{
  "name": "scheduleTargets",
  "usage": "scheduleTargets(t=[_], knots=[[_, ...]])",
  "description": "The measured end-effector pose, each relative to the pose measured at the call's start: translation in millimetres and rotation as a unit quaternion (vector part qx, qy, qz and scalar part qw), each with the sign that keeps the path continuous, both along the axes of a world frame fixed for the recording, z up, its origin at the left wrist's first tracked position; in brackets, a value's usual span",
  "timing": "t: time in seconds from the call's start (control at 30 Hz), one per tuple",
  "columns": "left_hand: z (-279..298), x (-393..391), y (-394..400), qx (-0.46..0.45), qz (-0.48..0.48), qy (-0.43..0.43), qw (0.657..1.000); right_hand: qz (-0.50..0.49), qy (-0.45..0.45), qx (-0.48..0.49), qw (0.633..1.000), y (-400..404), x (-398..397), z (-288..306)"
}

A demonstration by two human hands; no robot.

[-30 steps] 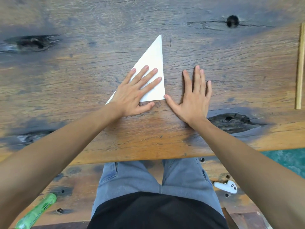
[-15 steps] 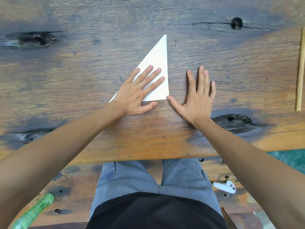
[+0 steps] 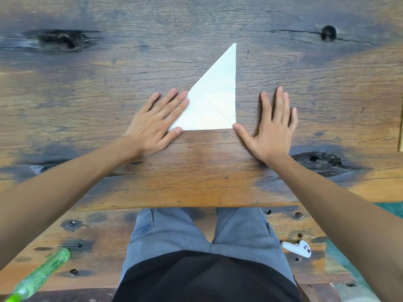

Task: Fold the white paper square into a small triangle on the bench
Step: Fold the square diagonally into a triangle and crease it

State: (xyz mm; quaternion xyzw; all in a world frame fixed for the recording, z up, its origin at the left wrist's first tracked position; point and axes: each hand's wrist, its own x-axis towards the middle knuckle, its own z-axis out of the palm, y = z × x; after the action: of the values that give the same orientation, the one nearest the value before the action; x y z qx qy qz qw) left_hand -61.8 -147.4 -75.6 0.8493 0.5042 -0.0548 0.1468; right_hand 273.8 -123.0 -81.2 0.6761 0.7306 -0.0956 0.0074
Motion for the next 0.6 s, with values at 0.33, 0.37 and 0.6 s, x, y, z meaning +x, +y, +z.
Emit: scheduleTargets(t=[0.33, 0.37, 0.6], knots=[[22, 101, -31, 0.028, 0.323, -0.057, 0.944, 0.182, 0.059, 0.039, 0.981, 15, -32, 33], [20, 111, -33, 0.022, 0.351, -0.05, 0.935, 0.261, 0.068, 0.045, 0.962, 21, -42, 36], [-5, 138, -45, 0.021, 0.464, -0.008, 0.886, 0.505, 0.025, -0.007, 0.863, 61, -86, 19]])
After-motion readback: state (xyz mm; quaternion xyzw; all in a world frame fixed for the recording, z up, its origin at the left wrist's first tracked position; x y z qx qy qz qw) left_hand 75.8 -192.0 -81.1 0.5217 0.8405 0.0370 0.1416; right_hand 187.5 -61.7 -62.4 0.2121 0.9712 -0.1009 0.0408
